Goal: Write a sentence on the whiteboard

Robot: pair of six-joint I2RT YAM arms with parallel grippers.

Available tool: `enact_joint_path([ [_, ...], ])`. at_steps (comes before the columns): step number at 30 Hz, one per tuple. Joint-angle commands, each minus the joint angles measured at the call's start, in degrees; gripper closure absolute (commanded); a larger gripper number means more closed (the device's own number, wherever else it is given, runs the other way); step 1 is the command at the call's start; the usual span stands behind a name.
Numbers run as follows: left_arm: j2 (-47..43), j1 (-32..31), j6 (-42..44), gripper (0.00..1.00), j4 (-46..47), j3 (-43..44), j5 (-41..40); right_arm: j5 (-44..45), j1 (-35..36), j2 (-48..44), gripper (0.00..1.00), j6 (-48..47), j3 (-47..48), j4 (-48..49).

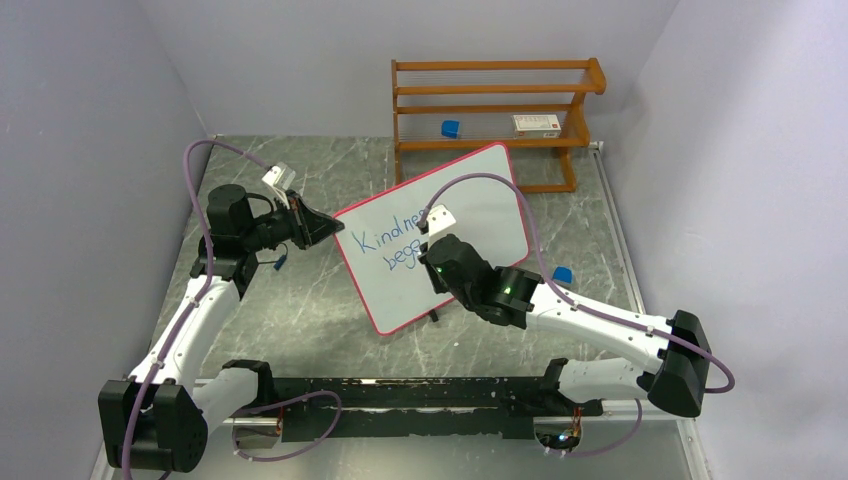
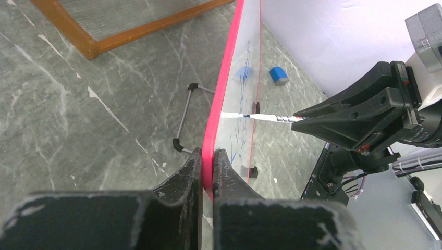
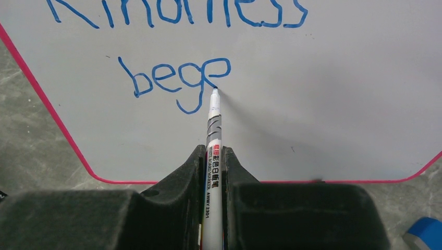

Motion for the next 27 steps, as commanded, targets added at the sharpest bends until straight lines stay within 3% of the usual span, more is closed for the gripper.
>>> enact_joint_path([
  [1, 1.42, -0.23, 4.28, 0.95, -3.8, -1.15, -3.07, 2.89, -0.34, 0.35, 1.0, 0.84, -0.39, -1.31],
  [27, 1.54, -0.23, 4.18, 0.95, -3.71, -1.15, -3.09, 2.67, -2.21, -4.84, 1.0, 0.07, -1.78, 1.5],
])
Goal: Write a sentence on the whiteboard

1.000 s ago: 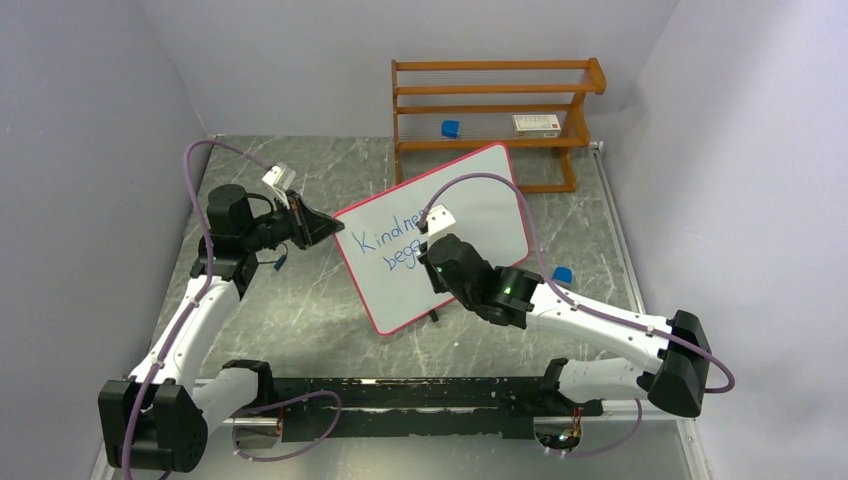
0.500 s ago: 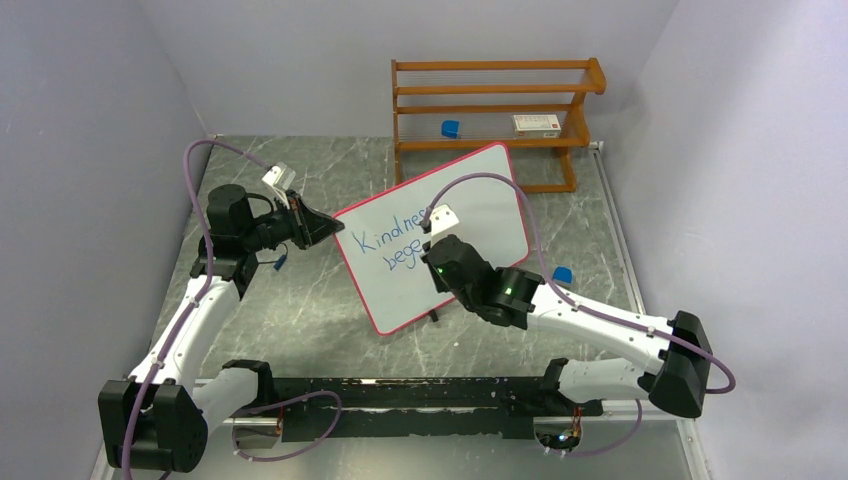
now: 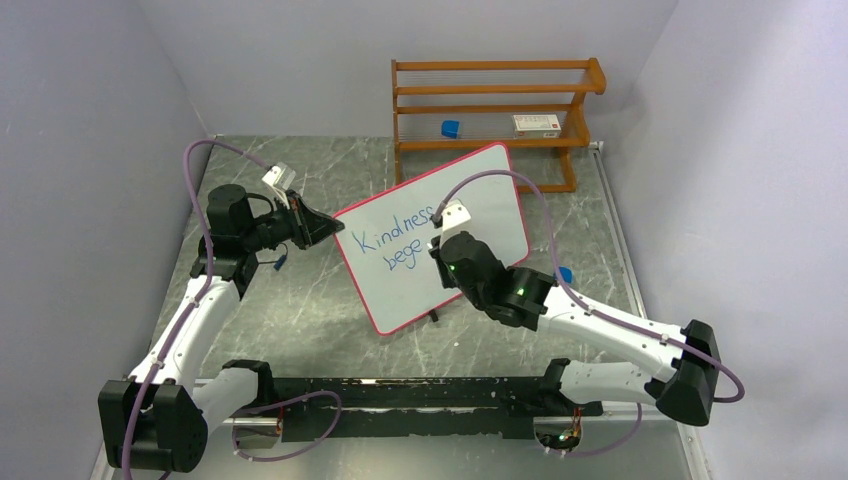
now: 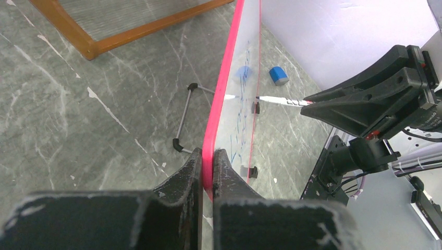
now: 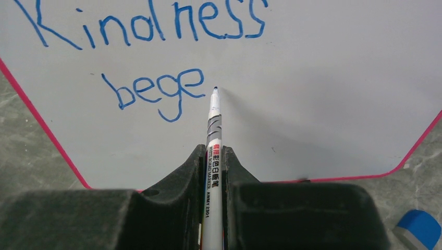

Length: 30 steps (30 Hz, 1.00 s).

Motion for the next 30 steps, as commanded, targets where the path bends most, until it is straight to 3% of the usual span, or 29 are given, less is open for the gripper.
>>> enact_joint_path([
  [1, 1.61, -0.23, 4.17, 0.95, -3.71, -1.17, -3.11, -0.16, -1.38, -0.91, 1.0, -0.48, -0.93, 1.81],
  [30, 1.63, -0.23, 4.37, 0.95, -3.93, -1.09, -3.11, -0.44, -3.04, 2.1, 1.0, -0.93, -1.29, 4.47],
])
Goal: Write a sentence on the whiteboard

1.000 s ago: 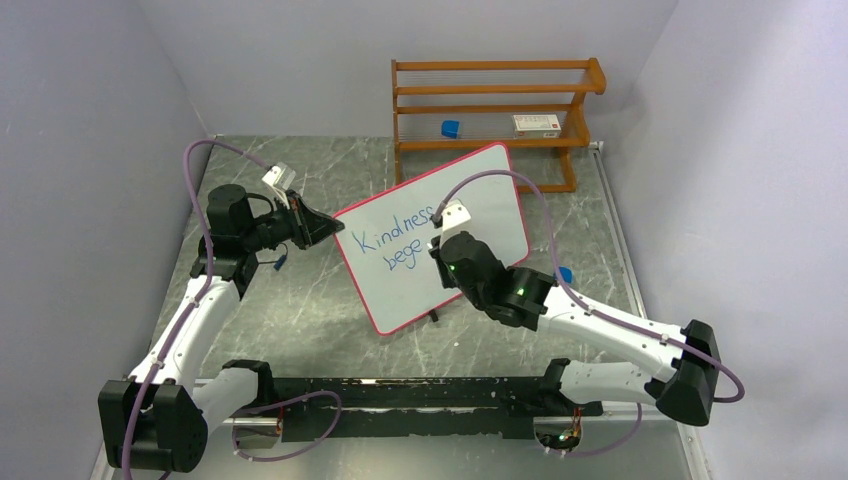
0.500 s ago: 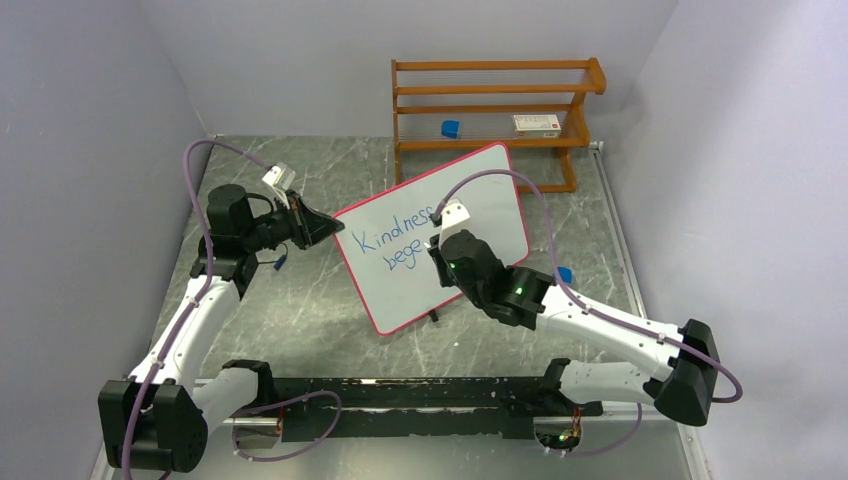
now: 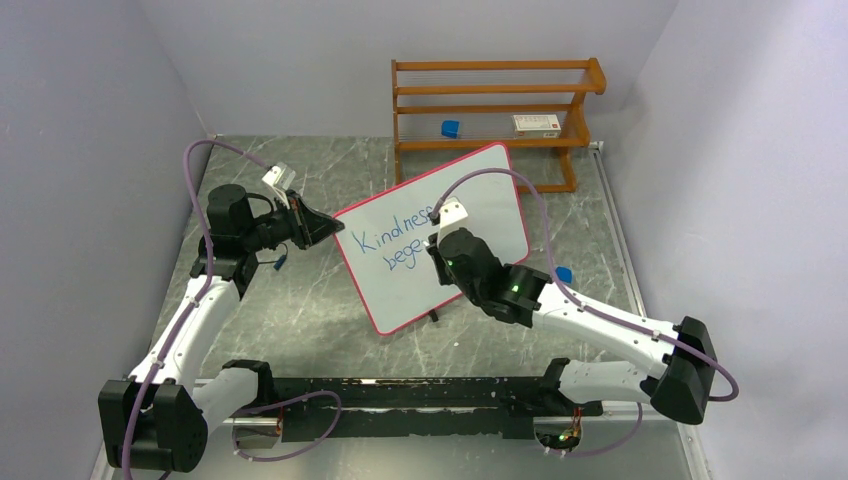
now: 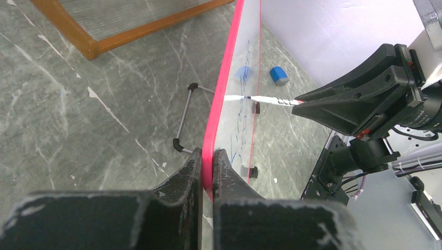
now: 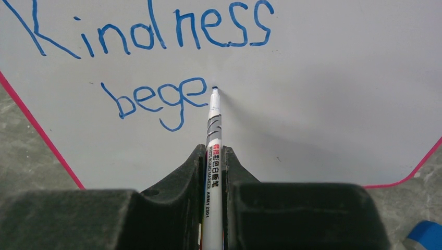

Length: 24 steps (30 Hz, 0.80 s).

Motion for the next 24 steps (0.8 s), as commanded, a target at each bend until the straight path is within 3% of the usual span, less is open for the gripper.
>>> enact_joint_path([
  [1, 1.56, -0.23, 4.45, 0.95, -4.04, -1.09, -3.11, 2.21, -1.02, 0.25, 1.0, -0.14, -0.55, 0.73],
  [11, 1.58, -0.23, 4.46, 0.95, -4.05, -1.09, -3.28, 4.07, -1.68, -0.94, 1.0, 0.51, -0.66, -0.19],
  [24, 1.69, -0.23, 4.33, 0.95, -3.96, -1.09, -3.24, -0.18, -1.68, -2.49, 1.0, -0.26, -0.2, 0.91],
])
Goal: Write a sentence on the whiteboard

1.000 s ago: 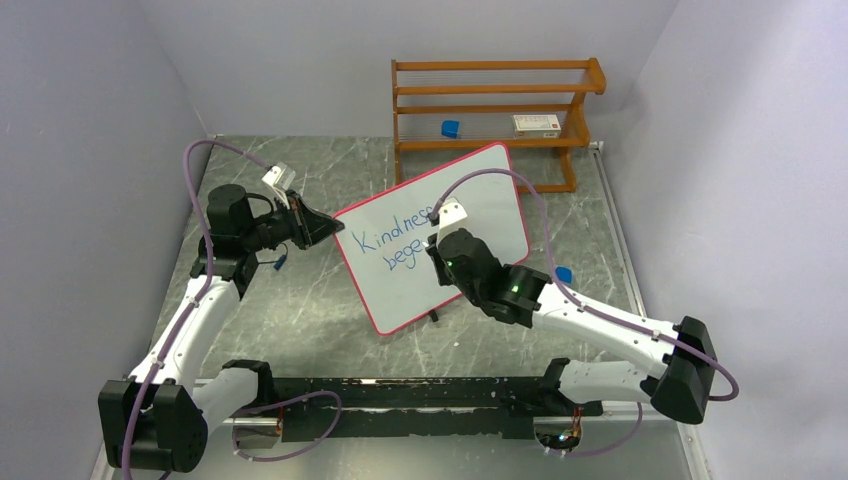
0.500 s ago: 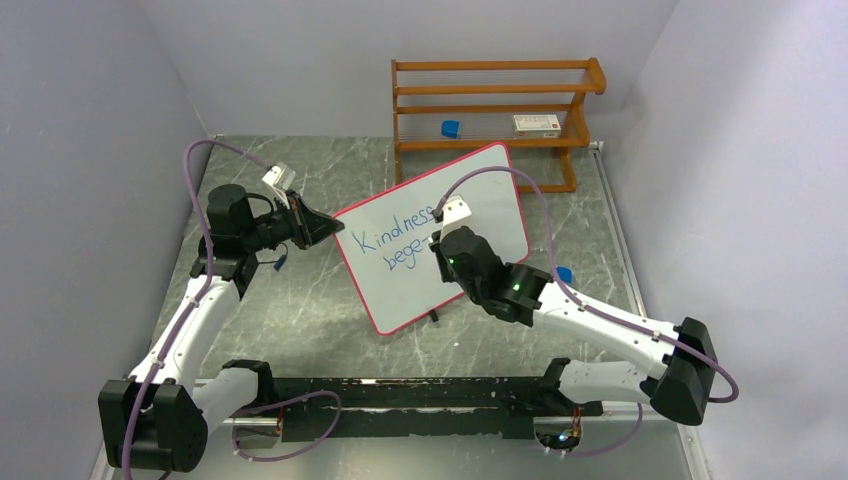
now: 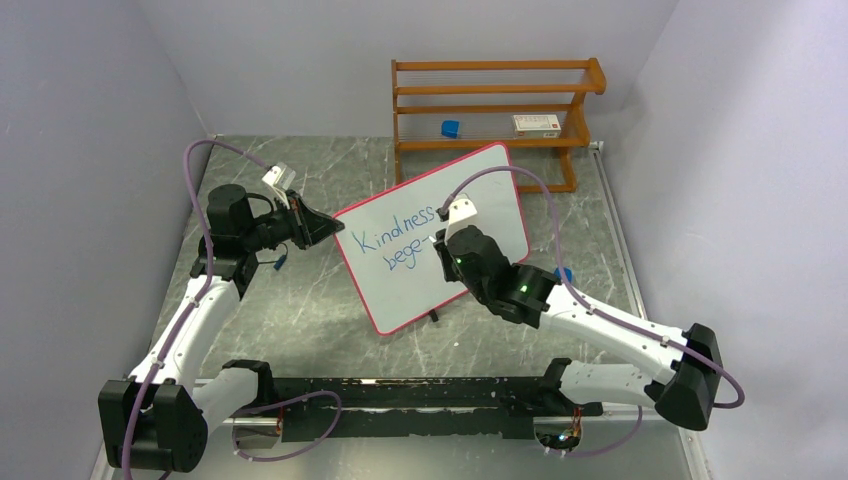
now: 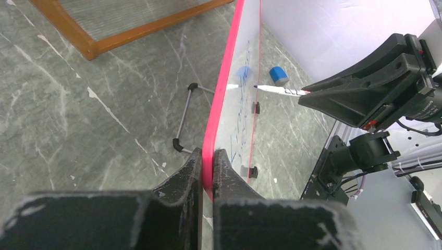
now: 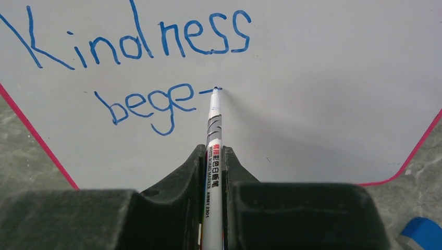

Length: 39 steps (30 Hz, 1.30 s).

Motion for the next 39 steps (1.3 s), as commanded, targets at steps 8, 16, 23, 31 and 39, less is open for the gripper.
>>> enact_joint_path([
  [8, 1.88, -0.23, 4.28, 0.95, -3.91, -1.08, -3.09, -1.36, -0.33, 1.18, 1.0, -0.83, 0.52, 2.58],
  [16, 1.95, -0.23, 4.28, 0.95, -3.83, -1.0, -3.11, -1.28, -0.33, 1.79, 1.0, -1.38, 1.08, 3.79],
  [23, 1.82, -0.23, 4.44, 0.95, -3.91, -1.0, -3.14, -0.76, -0.33, 2.65, 1.0, -1.32, 0.82, 3.37],
  [31, 1.81, -0.23, 4.37, 0.95, -3.91, -1.0, -3.13, -1.44, -0.33, 2.76, 1.0, -0.33, 0.64, -0.26],
  [39, 1.77, -0.23, 4.35, 0.95, -3.91, -1.11, -3.17, -2.96, -0.33, 2.96, 1.0, 0.73, -0.04, -2.76],
])
